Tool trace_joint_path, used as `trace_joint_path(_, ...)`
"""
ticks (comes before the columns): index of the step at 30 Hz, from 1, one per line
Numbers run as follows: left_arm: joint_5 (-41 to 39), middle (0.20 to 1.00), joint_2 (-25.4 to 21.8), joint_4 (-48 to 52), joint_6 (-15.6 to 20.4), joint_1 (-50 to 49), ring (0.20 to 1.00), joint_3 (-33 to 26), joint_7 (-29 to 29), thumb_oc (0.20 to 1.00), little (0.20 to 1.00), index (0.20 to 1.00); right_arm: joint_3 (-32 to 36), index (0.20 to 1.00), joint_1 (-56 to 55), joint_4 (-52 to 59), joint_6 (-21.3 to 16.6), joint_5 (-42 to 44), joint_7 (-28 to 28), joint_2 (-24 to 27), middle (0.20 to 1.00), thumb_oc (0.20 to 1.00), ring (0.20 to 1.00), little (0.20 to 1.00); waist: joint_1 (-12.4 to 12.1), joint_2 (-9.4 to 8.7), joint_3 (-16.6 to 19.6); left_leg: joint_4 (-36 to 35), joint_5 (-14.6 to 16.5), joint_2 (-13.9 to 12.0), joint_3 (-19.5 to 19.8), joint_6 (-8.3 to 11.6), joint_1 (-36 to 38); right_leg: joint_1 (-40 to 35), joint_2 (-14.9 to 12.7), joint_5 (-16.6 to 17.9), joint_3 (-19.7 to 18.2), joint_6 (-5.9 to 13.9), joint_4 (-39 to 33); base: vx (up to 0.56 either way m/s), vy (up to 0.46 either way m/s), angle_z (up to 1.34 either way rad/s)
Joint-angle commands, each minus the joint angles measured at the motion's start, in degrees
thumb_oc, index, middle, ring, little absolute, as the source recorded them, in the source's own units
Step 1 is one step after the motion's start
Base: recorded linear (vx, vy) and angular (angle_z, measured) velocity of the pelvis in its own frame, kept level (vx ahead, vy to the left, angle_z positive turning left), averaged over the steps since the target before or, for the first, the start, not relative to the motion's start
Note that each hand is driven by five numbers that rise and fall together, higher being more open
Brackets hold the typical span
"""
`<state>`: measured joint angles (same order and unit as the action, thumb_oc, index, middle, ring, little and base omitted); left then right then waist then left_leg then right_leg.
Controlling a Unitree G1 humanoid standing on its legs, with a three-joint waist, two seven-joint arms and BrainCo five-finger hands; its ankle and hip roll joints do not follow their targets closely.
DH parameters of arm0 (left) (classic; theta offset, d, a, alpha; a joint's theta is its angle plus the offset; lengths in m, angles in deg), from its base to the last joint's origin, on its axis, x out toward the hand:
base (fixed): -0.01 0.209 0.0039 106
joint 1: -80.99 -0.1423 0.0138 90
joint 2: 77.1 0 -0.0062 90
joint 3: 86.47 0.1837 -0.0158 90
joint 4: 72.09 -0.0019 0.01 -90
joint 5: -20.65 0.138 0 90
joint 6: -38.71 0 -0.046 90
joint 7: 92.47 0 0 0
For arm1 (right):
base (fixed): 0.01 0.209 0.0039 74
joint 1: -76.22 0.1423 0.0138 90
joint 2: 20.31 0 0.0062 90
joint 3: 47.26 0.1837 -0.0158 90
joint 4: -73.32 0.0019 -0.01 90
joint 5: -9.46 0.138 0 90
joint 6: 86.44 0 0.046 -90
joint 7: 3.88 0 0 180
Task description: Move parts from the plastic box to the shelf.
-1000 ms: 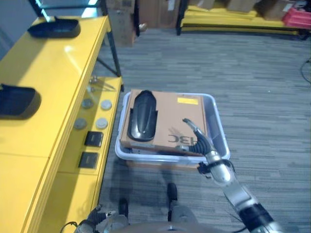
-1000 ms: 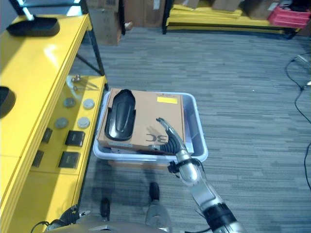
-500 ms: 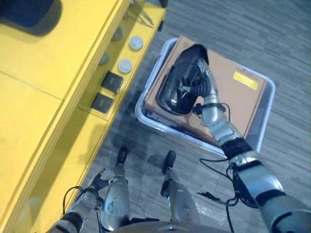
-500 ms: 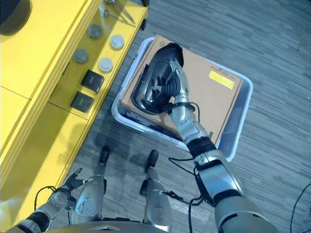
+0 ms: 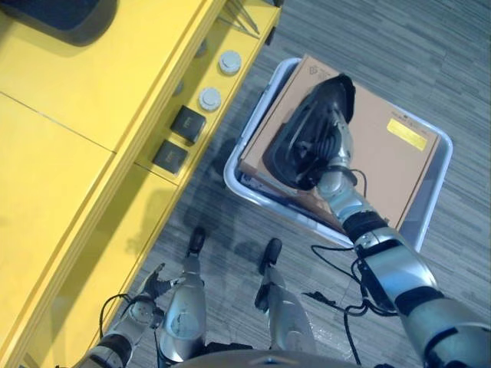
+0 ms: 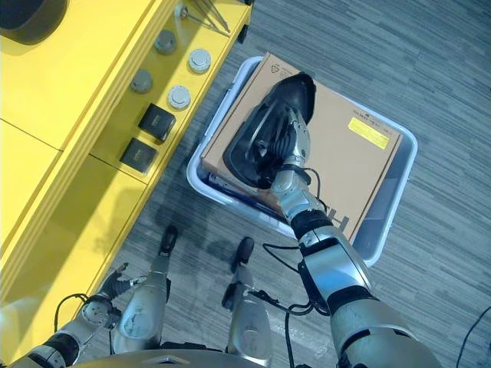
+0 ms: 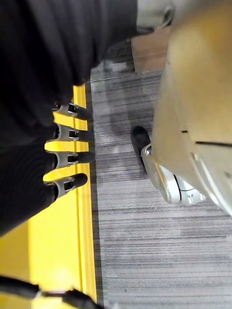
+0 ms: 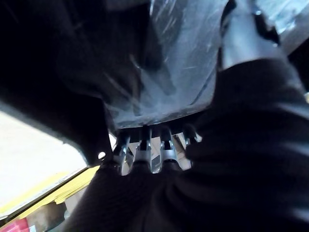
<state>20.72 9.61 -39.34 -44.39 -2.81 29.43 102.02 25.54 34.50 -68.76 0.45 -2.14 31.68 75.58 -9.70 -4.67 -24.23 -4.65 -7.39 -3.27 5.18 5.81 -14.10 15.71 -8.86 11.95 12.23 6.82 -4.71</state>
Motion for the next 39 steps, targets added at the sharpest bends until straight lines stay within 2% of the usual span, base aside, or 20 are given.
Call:
trace_joint_path(1, -0.9, 1.000, 3.4, -1.2, 1.1, 0.0, 1.000, 1.5, 1.2, 1.000, 1.000, 1.000, 0.4, 1.000, -1.3, -0.4, 0.0, 1.5, 1.9, 2.1, 1.000, 1.000, 1.000, 1.000, 0.4, 2.24, 0.2, 10.3, 11.3, 5.1, -0.7, -6.14, -4.3, -1.6, -0.4, -5.3, -0.3, 3.53, -0.3, 0.00, 0.000, 0.00)
trace_joint_path(5, -0.8, 1.000, 3.7, -0.9, 1.0, 0.2, 1.000, 1.6, 1.5, 1.000, 1.000, 1.000, 0.9, 1.000, -2.6, 0.1, -1.3, 3.5, 1.1, 1.3, 1.000, 1.000, 1.000, 1.000, 0.6, 2.69, 0.3, 10.4, 11.3, 5.4, -0.5, -6.26, -4.4, -1.5, -0.6, -5.2, -0.1, 3.48, -0.3, 0.00, 0.000, 0.01)
trace_joint_path(10, -0.2, 1.000, 3.7, -0.5, 1.0, -0.2, 1.000, 1.1, 1.3, 1.000, 1.000, 1.000, 1.9, 1.000, -5.9, 7.4, -3.5, 2.5, 0.9, 2.3, 1.000, 1.000, 1.000, 1.000, 1.0, 3.06, 0.8, 10.3, 11.2, 5.6, -0.1, -6.26, -4.3, -1.5, -0.7, -5.3, 0.2, 3.41, -0.3, 0.00, -0.003, 0.02)
trace_joint_path(17, 0.7, 1.000, 4.1, -0.9, 0.8, -1.6, 1.000, 0.9, 0.7, 1.000, 1.000, 1.000, 6.6, 1.000, -9.4, 13.7, -5.5, 1.6, 4.1, 3.6, 1.000, 1.000, 1.000, 1.000, 1.2, 3.64, 1.8, 9.8, 11.0, 5.7, 0.6, -6.36, -4.1, -1.8, -0.8, -5.9, 0.9, 3.21, -0.3, 0.00, -0.011, 0.05)
trace_joint_path(25, 0.1, 1.000, 5.4, -1.9, 0.2, -1.3, 1.000, 1.4, 1.5, 1.000, 1.000, 1.000, 9.2, 1.000, -10.7, 9.6, -3.8, 3.3, 7.4, 1.8, 1.000, 1.000, 1.000, 1.000, 1.4, 4.07, 2.1, 9.7, 11.0, 5.8, 1.3, -6.36, -4.1, -2.1, -0.8, -6.1, 1.6, 3.00, -0.3, 0.00, 0.000, 0.01)
trace_joint_path(29, -0.1, 1.000, 6.2, -2.1, -0.3, -0.9, 1.000, 2.1, 1.8, 1.000, 1.000, 1.000, 11.1, 1.000, -11.9, 9.0, -4.2, 5.8, 9.6, 0.6, 1.000, 1.000, 1.000, 1.000, 1.6, 3.99, 2.1, 9.5, 10.8, 5.7, 1.6, -6.34, -4.2, -2.1, -0.7, -6.2, 1.9, 2.97, -0.3, 0.00, 0.001, 0.03)
trace_joint_path(34, 0.4, 1.000, 6.2, -2.6, -0.6, -0.4, 1.000, 2.7, 2.0, 1.000, 1.000, 1.000, 8.8, 1.000, -11.4, 2.1, -2.3, 7.7, 6.7, 0.3, 1.000, 1.000, 1.000, 1.000, 1.5, 3.83, 1.9, 9.3, 10.6, 6.0, 2.1, -6.31, -4.5, -1.9, -0.8, -6.2, 2.3, 3.01, -0.3, -0.01, 0.003, 0.10)
trace_joint_path(39, 0.4, 1.000, 5.9, -2.8, -0.7, -0.1, 1.000, 3.0, 2.1, 1.000, 1.000, 1.000, 7.3, 1.000, -9.3, -2.8, -2.3, 10.6, 4.9, -0.8, 1.000, 1.000, 1.000, 1.000, 1.0, 3.81, 1.7, 9.5, 10.5, 6.1, 2.2, -6.22, -4.9, -1.6, -0.8, -6.1, 2.5, 3.02, -0.3, 0.00, 0.001, 0.02)
